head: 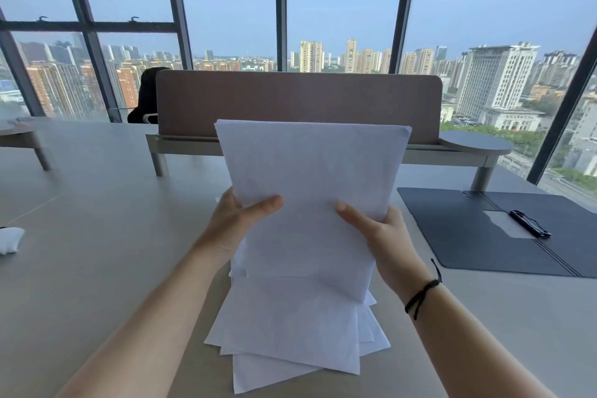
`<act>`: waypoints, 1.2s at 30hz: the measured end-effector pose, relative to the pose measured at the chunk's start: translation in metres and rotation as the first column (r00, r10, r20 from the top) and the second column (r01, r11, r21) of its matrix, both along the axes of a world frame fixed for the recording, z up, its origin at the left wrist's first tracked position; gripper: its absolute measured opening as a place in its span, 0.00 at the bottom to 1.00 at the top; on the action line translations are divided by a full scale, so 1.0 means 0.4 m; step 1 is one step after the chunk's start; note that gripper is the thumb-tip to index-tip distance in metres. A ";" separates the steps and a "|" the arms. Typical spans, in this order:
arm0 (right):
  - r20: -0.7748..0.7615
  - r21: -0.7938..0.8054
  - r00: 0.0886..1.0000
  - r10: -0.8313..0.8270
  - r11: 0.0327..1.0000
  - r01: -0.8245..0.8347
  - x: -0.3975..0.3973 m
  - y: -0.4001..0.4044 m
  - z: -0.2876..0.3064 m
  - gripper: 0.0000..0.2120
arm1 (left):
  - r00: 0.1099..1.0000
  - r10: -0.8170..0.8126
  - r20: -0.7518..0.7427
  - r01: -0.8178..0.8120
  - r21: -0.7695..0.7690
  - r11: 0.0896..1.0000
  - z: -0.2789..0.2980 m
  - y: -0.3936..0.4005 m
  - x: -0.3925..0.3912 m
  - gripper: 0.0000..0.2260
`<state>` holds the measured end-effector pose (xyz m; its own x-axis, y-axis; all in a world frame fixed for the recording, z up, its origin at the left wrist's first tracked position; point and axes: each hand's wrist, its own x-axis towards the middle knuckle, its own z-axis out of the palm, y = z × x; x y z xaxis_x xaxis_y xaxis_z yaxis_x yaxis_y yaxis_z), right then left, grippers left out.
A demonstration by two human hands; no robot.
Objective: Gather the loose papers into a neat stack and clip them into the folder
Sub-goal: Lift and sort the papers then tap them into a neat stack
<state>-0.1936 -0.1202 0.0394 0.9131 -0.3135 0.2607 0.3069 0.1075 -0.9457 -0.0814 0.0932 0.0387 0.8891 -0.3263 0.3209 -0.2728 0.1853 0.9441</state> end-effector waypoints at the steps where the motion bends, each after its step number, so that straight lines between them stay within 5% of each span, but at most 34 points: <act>1: -0.009 -0.010 1.000 0.001 1.000 -0.001 0.004 0.008 -0.005 0.13 | 1.000 -0.017 -0.004 0.017 -0.004 1.000 -0.003 -0.010 -0.005 0.19; 11: -0.104 0.016 0.994 -0.022 1.000 0.023 0.008 0.004 -0.052 0.08 | 0.989 -0.012 -0.146 0.013 0.000 1.000 -0.046 -0.023 -0.045 0.10; 18: -0.049 0.035 0.996 -0.076 0.996 0.078 0.018 -0.008 -0.008 0.09 | 0.985 0.161 0.064 -0.161 -0.004 0.987 -0.009 -0.026 -0.061 0.06; 23: -0.138 -0.047 0.986 -0.094 0.995 0.089 0.034 0.006 -0.065 0.15 | 0.986 0.119 -0.117 -0.118 0.020 0.993 -0.051 -0.027 -0.040 0.06; 26: -0.218 -0.073 0.974 -0.063 0.996 0.048 0.032 0.008 -0.123 0.08 | 0.973 0.184 -0.136 -0.174 0.084 0.981 -0.088 -0.021 -0.035 0.07; 29: -0.233 -0.056 0.972 -0.035 0.998 0.022 0.036 -0.016 -0.136 0.16 | 0.930 0.192 -0.314 -0.235 -0.105 0.966 -0.067 0.004 0.009 0.08; 32: -0.262 -0.137 0.948 -0.180 0.979 0.148 0.051 -0.055 -0.136 0.18 | 0.881 -0.032 -0.472 -0.128 -0.302 0.945 -0.049 0.058 0.054 0.14; 34: -0.336 -0.492 0.883 -0.328 0.860 0.133 0.058 -0.081 -0.162 0.22 | 0.879 -0.129 -0.460 -0.062 -0.378 0.924 -0.072 0.091 0.076 0.10; 36: -0.360 -0.867 0.796 -0.487 0.489 -0.093 0.064 -0.097 -0.210 0.36 | 0.853 -0.232 -0.468 -0.022 -0.476 0.879 -0.121 0.095 0.087 0.05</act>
